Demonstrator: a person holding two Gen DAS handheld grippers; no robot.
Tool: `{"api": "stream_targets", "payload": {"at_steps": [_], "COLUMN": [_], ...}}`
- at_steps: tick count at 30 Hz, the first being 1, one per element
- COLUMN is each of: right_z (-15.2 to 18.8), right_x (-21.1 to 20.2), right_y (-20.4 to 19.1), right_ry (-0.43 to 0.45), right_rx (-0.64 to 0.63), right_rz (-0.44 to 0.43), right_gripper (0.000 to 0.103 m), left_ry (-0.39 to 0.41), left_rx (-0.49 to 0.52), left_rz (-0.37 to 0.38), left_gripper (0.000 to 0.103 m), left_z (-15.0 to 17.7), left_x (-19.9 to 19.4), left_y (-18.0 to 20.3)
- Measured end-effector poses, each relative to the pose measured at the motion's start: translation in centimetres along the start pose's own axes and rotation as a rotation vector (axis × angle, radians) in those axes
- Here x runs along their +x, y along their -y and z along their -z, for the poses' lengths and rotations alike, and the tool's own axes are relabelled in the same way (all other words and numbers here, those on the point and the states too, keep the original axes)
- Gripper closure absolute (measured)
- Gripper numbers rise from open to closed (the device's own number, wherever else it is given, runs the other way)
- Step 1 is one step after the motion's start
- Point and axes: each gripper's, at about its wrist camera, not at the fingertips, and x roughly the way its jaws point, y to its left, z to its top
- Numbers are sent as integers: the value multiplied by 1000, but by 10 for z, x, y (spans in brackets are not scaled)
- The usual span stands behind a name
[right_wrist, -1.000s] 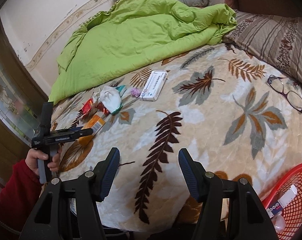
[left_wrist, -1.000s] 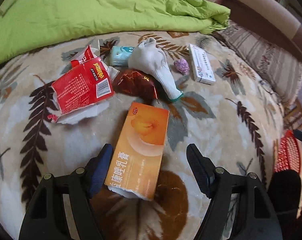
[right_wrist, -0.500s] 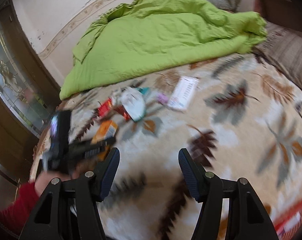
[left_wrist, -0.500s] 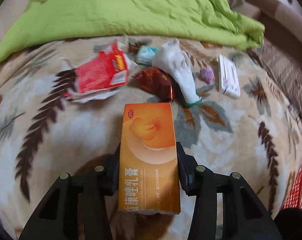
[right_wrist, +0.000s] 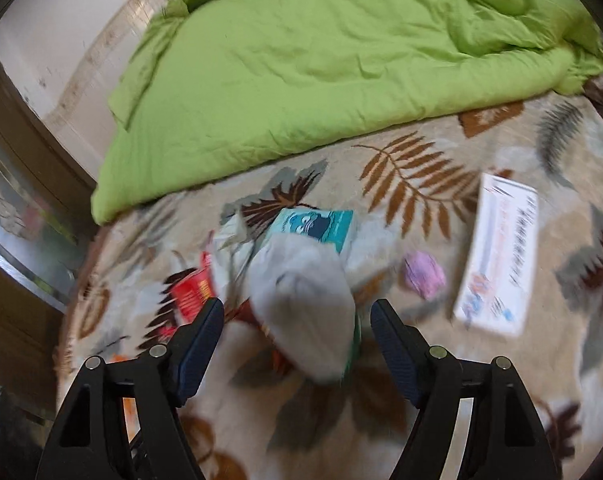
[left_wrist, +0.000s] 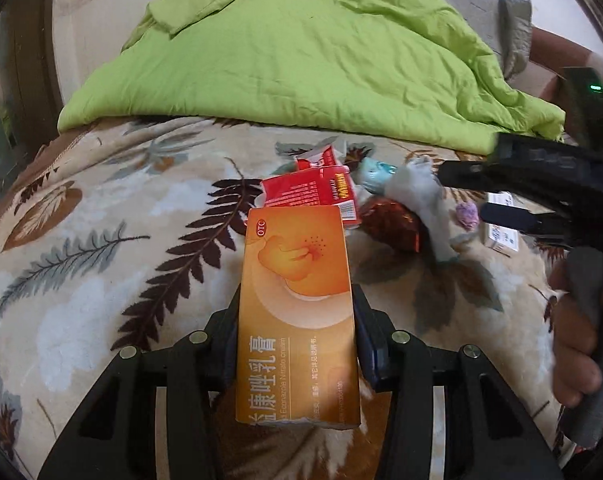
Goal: Collect trash
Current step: 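Grasp the white sock with the right gripper while the left holds the orange box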
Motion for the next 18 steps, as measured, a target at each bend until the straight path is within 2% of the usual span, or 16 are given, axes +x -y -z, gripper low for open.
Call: {"api": "stream_targets", "payload": {"at_steps": [2, 4, 6, 8, 11, 13, 18], "right_z": [-7, -9, -7, -3, 5, 15, 56], "right_x": [18, 30, 35, 29, 10, -16, -77], "right_y": [0, 5, 10, 11, 11, 12, 12], "right_ry": [-16, -37, -62, -49, -24, 13, 91], "right_rx": [-1, 18, 43, 56, 53, 42, -9], "right_rz": [23, 22, -16, -33, -43, -33, -26], "right_gripper": [23, 31, 63, 74, 77, 77, 77], "left_ry": [1, 0, 4, 2, 6, 9, 32], "left_rx": [7, 18, 24, 25, 23, 27, 46], "left_rz": [5, 17, 20, 27, 32, 35, 55], "left_gripper": [57, 57, 57, 57, 57, 57, 57], "left_z": [-1, 0, 1, 1, 2, 3, 4], "left_x": [2, 3, 3, 4, 4, 3, -2], "left_y": [2, 6, 10, 11, 10, 11, 17]}}
